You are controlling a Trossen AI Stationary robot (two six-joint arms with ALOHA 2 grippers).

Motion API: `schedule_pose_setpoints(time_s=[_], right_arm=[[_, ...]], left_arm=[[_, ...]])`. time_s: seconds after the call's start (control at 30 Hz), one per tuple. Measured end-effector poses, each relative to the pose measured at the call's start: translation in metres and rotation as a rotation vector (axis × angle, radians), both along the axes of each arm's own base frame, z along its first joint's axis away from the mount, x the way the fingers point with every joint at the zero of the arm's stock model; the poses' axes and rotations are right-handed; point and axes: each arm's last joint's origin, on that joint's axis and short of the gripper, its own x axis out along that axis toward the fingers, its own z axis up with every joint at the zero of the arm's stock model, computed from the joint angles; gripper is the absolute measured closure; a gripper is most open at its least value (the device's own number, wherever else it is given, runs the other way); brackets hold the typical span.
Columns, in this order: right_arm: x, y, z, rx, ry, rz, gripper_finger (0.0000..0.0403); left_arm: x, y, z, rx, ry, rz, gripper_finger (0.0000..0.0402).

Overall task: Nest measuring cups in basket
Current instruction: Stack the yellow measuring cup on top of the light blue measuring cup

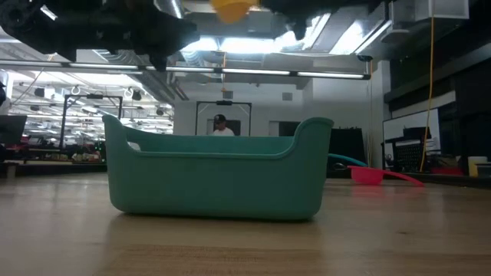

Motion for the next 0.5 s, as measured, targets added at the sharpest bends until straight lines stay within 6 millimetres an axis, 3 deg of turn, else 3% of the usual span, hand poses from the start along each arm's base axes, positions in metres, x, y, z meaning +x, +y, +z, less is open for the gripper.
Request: schedule_pose_setpoints(time_s=[0.13, 0.27, 0.37, 0.5], right_arm=[[-0.033, 0.007, 0.016, 0.089, 0.059, -0.007, 0.0393], [-0.058, 0.013, 0.017, 0.238, 0.177, -0.005, 0.0392], [-0.068, 0.023, 0.006, 0.319, 0.266, 0.011, 0.0392], [-0.068, 0.036, -0.023, 0.395, 0.301, 0.033, 0.0392]], left_arm=[[0.000, 0.000, -0.005, -0.004, 0.048, 0.001, 0.0299], [0.000, 0.000, -0.008, -0.007, 0.082, 0.001, 0.0299], [0.000, 0.000, -0.009, -0.008, 0.088, 0.001, 0.0299], [0.000, 0.000, -0.009, -0.008, 0.089, 0.002, 0.0299]])
